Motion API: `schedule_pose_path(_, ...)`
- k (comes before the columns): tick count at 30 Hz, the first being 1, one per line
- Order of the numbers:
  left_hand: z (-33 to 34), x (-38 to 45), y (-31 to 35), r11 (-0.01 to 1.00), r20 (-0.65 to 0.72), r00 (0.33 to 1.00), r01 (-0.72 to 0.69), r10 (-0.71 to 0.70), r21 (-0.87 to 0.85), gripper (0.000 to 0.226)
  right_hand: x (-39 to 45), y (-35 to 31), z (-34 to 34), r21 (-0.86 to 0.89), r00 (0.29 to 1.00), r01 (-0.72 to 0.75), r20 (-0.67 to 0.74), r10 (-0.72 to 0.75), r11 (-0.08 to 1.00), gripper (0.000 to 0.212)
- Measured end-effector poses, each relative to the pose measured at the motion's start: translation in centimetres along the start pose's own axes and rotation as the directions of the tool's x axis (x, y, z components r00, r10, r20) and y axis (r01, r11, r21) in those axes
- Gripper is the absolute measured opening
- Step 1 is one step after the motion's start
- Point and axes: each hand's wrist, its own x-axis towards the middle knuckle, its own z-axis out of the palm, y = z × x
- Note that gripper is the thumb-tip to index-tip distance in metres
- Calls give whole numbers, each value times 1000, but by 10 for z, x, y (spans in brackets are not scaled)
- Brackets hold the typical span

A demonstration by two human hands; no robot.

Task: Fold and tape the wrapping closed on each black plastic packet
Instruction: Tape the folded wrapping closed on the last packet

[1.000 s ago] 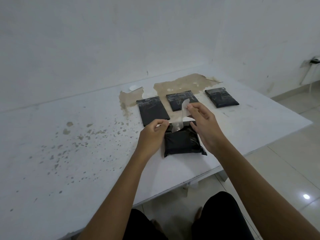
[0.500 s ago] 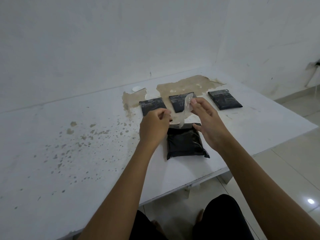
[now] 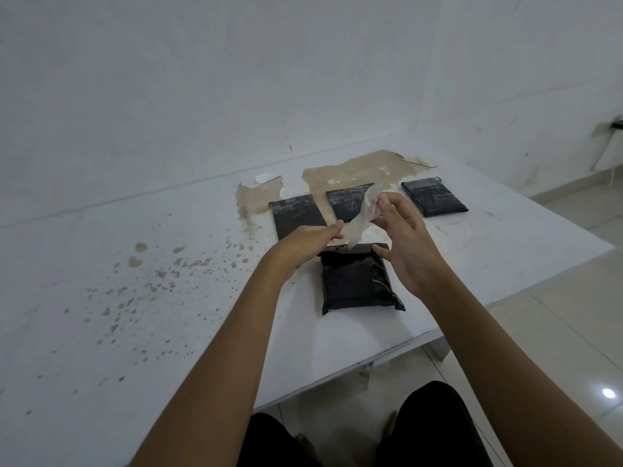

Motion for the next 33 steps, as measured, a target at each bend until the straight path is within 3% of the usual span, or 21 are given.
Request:
schedule_pose_path(5, 2, -1, 0, 1000, 11, 1000, -17, 17, 13, 46, 0, 1, -1, 38, 1000, -2, -4, 3, 999, 15)
schedule_pose_path(8, 5, 7, -4, 1000, 0, 1000, 9, -9, 9, 63, 0, 1, -1, 51, 1000, 0, 1, -1, 999, 17)
schedule_pose_path(14, 22, 16, -1, 979, -47, 998, -20, 30, 202, 74, 1, 3, -2, 59, 1000, 3, 6, -4, 998, 17)
schedule_pose_path(17, 22, 17, -2, 995, -59, 997, -46, 52, 91, 80, 2, 3, -1, 75, 1000, 2, -1, -2, 997, 18)
schedule_pose_path(20, 15, 11, -5, 987, -83, 994, -76, 64, -144, 41, 2, 4, -1, 82, 1000, -3, -13, 4, 997, 23)
schedule_pose_path(24, 5, 4, -15, 945, -183, 979, -142, 89, -296, 20, 2, 9, -4, 76, 998, -4, -61, 9, 997, 21)
schedule_pose_path(28, -1, 0, -30, 860, -340, 938, -227, 67, -456, 21, 2, 20, -8, 18, 981, 33, -191, -29, 999, 16)
schedule_pose_path(33, 10, -3, -40, 884, -291, 951, -219, 100, -413, 25, 3, 38, -5, -90, 966, 65, -244, -86, 994, 16)
